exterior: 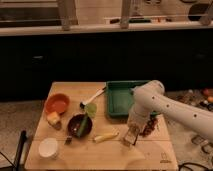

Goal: Place eraser in table surface

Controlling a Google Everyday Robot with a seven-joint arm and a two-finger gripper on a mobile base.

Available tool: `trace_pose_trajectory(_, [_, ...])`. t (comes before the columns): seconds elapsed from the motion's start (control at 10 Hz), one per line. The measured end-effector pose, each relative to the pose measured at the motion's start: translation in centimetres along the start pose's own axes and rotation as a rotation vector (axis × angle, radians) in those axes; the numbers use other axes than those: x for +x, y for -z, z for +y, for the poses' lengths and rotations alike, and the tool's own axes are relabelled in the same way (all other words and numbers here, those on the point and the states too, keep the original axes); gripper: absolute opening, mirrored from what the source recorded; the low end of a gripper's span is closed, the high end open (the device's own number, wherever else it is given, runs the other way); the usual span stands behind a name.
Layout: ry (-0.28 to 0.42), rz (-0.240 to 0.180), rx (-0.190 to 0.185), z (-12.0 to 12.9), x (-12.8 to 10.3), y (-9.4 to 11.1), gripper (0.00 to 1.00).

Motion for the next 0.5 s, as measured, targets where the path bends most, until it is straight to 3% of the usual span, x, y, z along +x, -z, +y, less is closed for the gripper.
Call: trace_pose_trajectory(0.5, [0.040, -0.065, -0.016, 0.8, -1.4, -1.9, 0.00])
